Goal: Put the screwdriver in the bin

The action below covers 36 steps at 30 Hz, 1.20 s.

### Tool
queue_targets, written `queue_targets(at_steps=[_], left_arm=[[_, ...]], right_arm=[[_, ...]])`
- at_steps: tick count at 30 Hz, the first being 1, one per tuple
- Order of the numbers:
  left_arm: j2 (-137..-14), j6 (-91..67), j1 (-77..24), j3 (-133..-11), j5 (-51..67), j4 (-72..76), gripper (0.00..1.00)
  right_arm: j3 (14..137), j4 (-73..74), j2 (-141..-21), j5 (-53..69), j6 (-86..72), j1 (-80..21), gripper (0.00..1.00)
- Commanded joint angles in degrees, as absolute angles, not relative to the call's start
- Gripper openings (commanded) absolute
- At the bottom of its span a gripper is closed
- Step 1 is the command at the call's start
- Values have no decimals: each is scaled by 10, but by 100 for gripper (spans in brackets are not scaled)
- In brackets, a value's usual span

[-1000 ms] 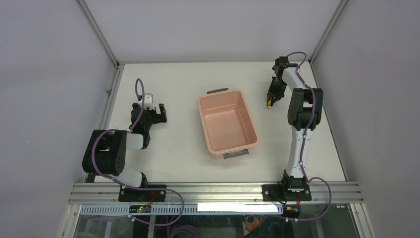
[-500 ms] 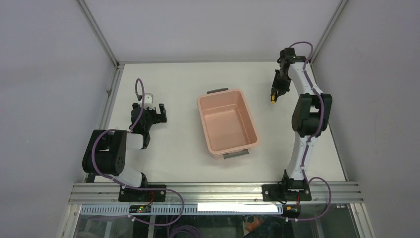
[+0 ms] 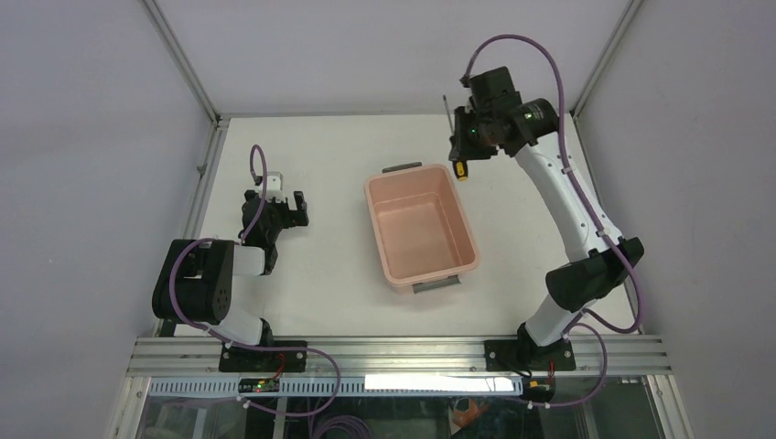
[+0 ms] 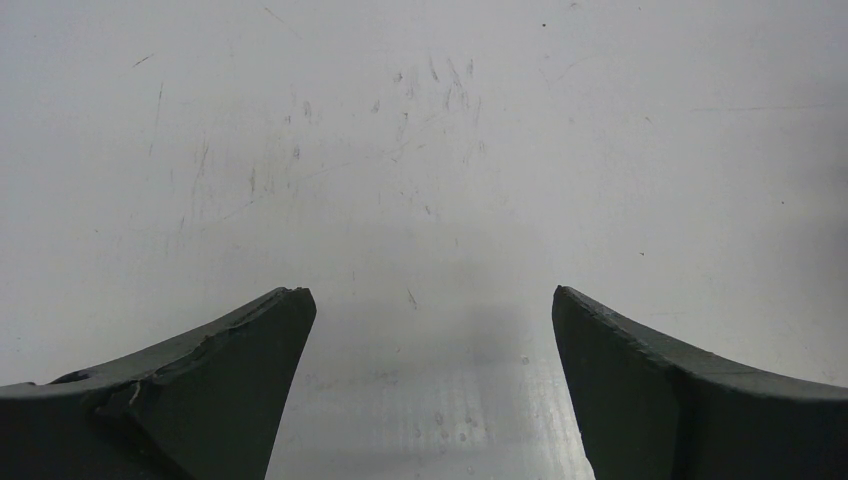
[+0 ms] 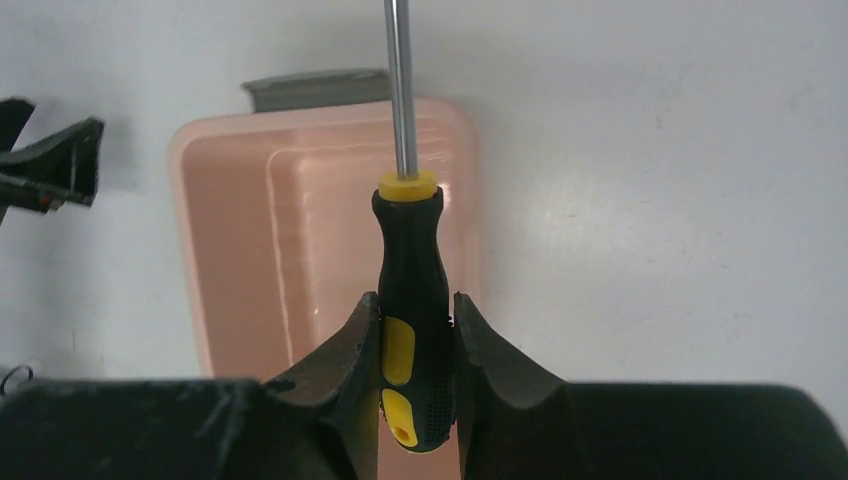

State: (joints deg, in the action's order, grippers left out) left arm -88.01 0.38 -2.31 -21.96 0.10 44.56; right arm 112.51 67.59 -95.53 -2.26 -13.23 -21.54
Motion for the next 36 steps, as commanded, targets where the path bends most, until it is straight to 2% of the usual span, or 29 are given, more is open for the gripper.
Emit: queue_targets(at_steps=[1,9,14,19,22,25,27,28,36], left_arm=[[-864,-5,-28,-220,4,460,99],[-864,-5,-28,-220,4,461,99],[-864,-5,-28,-220,4,461,99],[-863,-5,-28,-220,5,461,99],[-864,-5,-28,-220,4,461,99],[-864,-5,-28,-220,4,461,99],[-863,-5,-28,-220,5,461,99],[-864,-5,-28,-220,5,461,99],[-864,-5,-28,-220,4,461,99]], right_arm=[[1102,652,-924,-5,-149,-297,0],[857,525,-835,-5,-215,-386,0],[697,430,-796,62,-248,-407,0],[626,359,-843,55,-238,-408,0],[619,328,-889,49,-230,-408,4],[624,320,-931,35,-228,-408,14],[628,323,-946,22,-230,-408,32],[634,330,-948,17,-232,-408,37],[711,421,-880,6,-223,-409,61]])
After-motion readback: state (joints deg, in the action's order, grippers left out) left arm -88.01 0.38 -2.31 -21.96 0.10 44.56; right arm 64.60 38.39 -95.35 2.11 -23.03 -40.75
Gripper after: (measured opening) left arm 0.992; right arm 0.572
